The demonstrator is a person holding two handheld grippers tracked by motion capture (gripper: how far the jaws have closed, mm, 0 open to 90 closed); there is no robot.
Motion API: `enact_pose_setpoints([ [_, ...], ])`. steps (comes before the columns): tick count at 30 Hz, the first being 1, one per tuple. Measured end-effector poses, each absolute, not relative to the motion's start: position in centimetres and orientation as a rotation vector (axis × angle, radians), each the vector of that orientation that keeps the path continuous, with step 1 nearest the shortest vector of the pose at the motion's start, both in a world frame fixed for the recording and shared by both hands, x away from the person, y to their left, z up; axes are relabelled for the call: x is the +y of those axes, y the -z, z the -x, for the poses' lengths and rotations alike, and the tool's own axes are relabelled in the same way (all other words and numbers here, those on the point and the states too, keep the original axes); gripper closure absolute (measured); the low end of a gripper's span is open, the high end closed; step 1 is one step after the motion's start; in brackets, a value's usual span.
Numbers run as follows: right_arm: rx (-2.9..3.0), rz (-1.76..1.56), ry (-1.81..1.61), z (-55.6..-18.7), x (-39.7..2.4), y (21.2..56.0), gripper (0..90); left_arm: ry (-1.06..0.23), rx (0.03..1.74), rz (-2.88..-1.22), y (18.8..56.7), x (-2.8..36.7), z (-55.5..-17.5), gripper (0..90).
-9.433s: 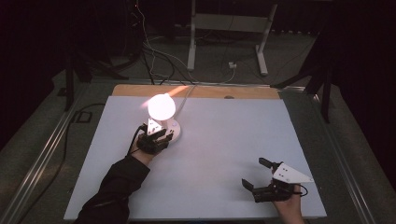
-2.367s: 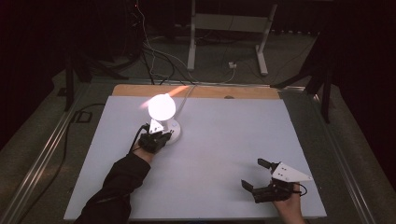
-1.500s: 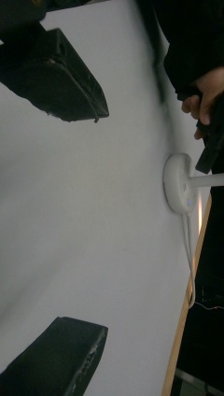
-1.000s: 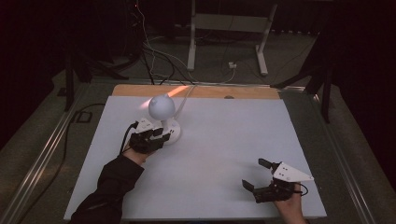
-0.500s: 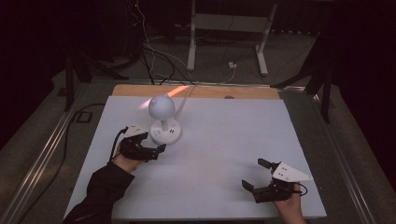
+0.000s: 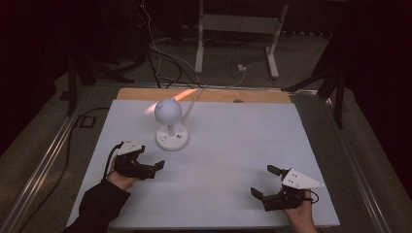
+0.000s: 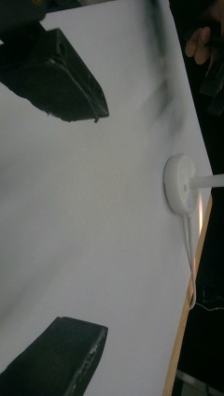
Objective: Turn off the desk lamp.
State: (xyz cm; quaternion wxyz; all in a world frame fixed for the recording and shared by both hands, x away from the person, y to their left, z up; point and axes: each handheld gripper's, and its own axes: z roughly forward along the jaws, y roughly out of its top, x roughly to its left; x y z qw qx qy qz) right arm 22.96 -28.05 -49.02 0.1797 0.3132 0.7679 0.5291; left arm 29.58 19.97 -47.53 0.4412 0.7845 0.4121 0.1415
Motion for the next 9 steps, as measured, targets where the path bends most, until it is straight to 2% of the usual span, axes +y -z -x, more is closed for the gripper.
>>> enact_pose_setpoints([
  [9, 2.176, -0.886, -1.496, -23.1, -28.0, 49.1, 0.0, -0.361, 1.009, -1.983, 49.4, 21.0, -27.6, 2.0],
])
